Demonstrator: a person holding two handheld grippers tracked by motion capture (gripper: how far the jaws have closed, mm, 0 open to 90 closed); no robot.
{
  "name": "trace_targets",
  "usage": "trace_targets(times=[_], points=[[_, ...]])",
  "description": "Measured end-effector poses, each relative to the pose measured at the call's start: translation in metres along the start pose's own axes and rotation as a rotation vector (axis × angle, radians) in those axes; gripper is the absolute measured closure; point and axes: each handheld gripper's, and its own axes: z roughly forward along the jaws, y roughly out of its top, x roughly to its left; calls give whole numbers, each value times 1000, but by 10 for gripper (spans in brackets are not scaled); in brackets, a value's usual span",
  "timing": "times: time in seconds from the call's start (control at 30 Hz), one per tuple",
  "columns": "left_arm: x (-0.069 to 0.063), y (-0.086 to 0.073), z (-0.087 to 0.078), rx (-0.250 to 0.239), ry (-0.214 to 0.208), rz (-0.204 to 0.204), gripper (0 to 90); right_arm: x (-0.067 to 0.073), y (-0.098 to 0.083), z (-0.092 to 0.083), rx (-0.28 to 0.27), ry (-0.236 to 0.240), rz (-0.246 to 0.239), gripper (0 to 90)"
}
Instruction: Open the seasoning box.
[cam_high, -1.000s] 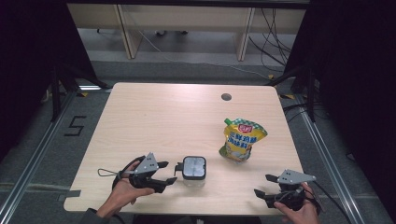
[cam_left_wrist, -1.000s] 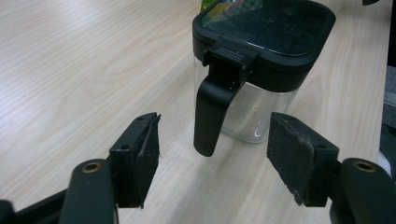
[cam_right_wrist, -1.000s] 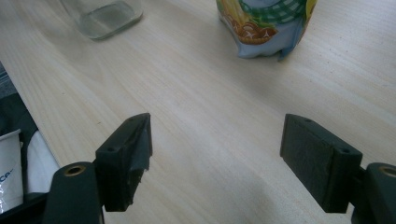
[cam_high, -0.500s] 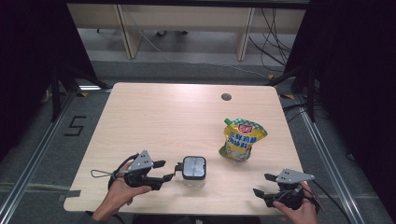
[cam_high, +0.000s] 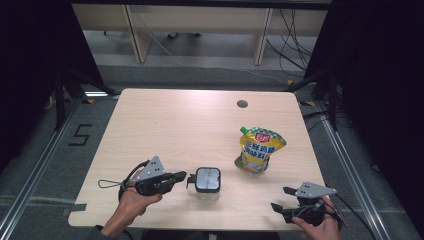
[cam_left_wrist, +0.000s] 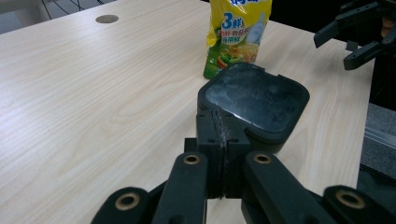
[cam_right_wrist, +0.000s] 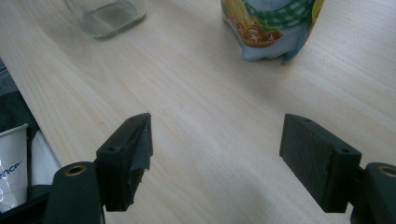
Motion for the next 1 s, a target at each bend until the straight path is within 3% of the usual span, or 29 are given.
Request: trace_targets(times=[0.23,0.27,0.3,0.5,0.63,0.73,0.87,0.9,0.97,1.0], points=[[-2,4,10,9,-14,8,891,0,-1,1,-7,11,1,268],[-2,4,10,9,-14,8,891,3,-1,0,6,11,34,268],[-2,5,10,23,-9,30,891,3,-1,0,6,11,34,268],[-4,4,15,21,-27,23,891,2,-1,0,5,2,19,269],[-3,4,16,34,-25,48,891,1,0,0,-2,-2,-2,270],[-4,3,17,27,-18,25,891,1,0,0,-3,6,-4,287],[-2,3,16,25,-21,34,891,3,0,0,-11,16,-13,329],[-3,3,16,25,-18,23,891,3,1,1,-15,36,-19,345],[-3,2,16,18,-20,13,891,6,1,0,-20,30,-6,374],[-3,2,17,7,-24,-3,891,6,2,0,-31,37,-32,407]])
